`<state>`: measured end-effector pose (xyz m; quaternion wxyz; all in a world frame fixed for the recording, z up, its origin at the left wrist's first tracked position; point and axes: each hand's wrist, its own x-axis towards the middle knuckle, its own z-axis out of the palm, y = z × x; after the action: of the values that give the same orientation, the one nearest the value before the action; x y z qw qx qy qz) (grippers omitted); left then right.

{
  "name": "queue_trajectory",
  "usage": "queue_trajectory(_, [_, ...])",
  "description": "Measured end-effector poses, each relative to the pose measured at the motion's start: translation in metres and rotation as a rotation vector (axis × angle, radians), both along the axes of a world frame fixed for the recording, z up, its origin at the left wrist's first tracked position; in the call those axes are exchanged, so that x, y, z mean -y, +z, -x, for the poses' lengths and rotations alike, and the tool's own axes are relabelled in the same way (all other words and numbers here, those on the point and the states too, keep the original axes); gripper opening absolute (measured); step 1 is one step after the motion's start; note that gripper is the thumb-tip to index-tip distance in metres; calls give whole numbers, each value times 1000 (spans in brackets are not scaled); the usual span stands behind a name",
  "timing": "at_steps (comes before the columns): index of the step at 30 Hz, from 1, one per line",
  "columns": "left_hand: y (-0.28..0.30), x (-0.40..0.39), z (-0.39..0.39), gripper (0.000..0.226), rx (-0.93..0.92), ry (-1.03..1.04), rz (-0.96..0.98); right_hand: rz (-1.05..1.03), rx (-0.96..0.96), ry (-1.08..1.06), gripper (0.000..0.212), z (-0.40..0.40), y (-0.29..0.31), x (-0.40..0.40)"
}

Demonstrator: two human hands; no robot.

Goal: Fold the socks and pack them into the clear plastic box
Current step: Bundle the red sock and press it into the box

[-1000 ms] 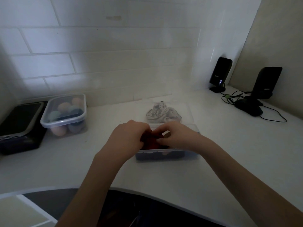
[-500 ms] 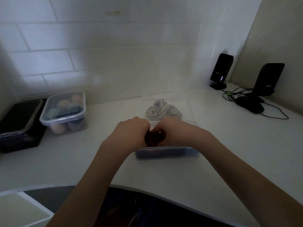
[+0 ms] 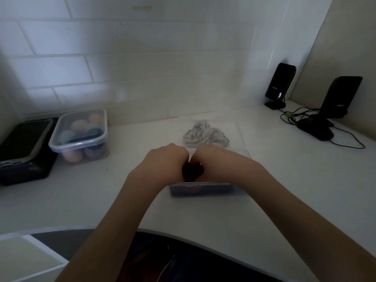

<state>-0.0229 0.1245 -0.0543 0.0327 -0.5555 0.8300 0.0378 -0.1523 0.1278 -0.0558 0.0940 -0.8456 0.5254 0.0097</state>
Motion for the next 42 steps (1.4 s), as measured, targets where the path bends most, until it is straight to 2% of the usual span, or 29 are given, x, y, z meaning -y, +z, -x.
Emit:
queue_trajectory(4, [-1,1,-1,27,10,-1,13,-19,-78,27,23,-5,3,2])
queue_trajectory(11, [-2,3,-1,29,12,-18,4,-113,-71,38,26,-2,4,1])
queue_trajectory(17, [5,2,-9,27,-57,-40,-101,-116,-70,45,27,2,12,1])
queue_trajectory(21, [15,-2,-26,38,-250,-34,-55,-141,210,-25,51,24,40,-6])
queue_trajectory(24, [17,-3,-42,34,-518,21,95,55,464,-163,33,59,63,-5])
queue_trajectory(27, [3,6,-48,32,-777,172,325,262,707,-376,20,102,62,14])
queue_trajectory(29, [-16,12,-48,30,-945,275,403,308,811,-531,20,122,43,32])
queue_trajectory(31, [-37,15,-47,29,-1020,366,419,221,802,-624,24,134,14,46])
queue_trajectory(34, [-57,17,-47,28,-1008,441,384,-26,736,-499,44,139,-24,53])
queue_trajectory(37, [-63,18,-46,25,-971,420,375,-61,659,-270,64,136,-38,55])
queue_trajectory(42, [-67,16,-43,21,-847,373,418,-115,577,-126,50,117,-43,64])
